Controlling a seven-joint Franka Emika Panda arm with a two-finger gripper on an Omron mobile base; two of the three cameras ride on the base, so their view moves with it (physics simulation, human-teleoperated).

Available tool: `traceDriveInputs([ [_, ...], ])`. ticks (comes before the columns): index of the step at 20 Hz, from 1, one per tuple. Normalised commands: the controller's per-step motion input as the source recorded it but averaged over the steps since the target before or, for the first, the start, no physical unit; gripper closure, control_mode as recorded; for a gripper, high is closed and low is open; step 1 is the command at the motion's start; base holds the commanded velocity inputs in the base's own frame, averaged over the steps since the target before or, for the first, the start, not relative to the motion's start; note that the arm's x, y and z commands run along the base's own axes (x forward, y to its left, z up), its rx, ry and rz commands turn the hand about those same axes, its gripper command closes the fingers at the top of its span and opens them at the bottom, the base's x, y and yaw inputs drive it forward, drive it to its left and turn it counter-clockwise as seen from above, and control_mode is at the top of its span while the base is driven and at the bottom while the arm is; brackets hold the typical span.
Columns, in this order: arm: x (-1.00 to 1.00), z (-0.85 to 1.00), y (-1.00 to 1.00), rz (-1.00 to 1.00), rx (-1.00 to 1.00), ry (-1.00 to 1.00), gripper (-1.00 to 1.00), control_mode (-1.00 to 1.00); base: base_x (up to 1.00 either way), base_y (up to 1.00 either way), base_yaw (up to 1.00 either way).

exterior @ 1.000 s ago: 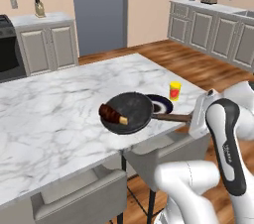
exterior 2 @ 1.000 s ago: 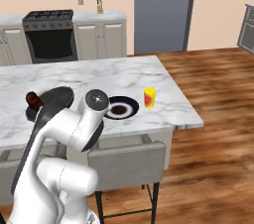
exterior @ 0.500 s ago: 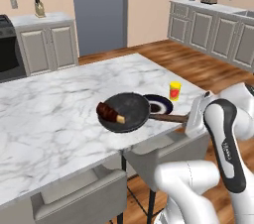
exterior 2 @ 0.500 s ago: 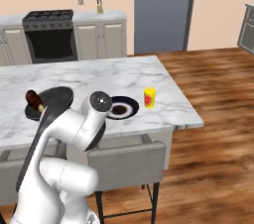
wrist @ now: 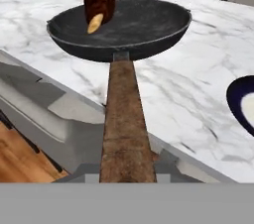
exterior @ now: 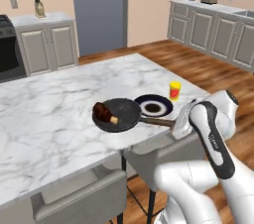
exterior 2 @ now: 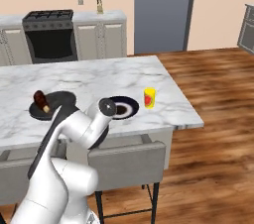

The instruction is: Pick up the pan with the steak in it and place it on the dining table. Then place the steak on the plate.

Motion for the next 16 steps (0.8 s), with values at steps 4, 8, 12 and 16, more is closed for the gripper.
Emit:
traceDriveInputs([
  [4, 0.51, -0.48, 0.23, 0.00, 0.05, 0.14, 1.00, -1.00, 0.00, 0.00, 0.00],
  [8, 0.46, -0.49, 0.24, 0.00, 0.02, 0.11, 1.00, -1.00, 0.00, 0.00, 0.00],
  [12, 0.32, -0.39, 0.22, -0.01, 0.00, 0.04, 1.00, -1.00, 0.00, 0.00, 0.00],
  [16, 0.22, -0.20, 0.07, -0.01, 0.00, 0.01, 1.00, -1.00, 0.00, 0.00, 0.00],
])
